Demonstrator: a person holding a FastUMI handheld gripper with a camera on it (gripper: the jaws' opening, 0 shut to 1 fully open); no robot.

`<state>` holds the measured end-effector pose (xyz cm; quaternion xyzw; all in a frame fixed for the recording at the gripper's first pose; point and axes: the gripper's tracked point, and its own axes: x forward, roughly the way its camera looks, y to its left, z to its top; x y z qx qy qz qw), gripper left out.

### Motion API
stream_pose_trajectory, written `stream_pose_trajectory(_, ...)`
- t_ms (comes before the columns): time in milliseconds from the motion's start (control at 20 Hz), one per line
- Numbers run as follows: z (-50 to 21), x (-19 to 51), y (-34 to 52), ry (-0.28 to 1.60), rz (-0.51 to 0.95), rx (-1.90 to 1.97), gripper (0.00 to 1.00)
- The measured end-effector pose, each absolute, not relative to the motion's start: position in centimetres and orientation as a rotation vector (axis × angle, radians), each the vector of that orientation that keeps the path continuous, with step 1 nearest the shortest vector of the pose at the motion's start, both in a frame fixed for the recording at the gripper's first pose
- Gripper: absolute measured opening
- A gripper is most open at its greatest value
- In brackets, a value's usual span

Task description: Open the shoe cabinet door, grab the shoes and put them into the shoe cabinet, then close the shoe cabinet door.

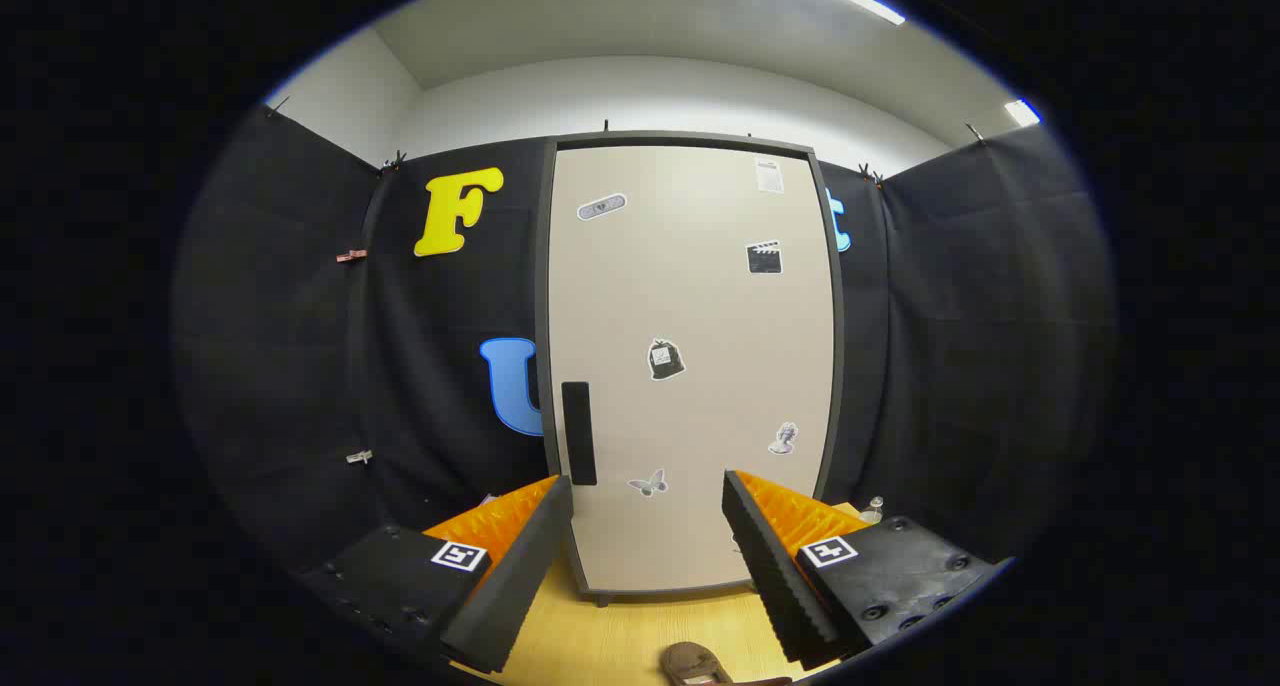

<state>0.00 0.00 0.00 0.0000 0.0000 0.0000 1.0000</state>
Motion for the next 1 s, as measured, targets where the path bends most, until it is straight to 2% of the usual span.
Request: stream_pose_trajectory(1000,-0.6,2.2,0.6,0.021,0.017,0.003,0.98)
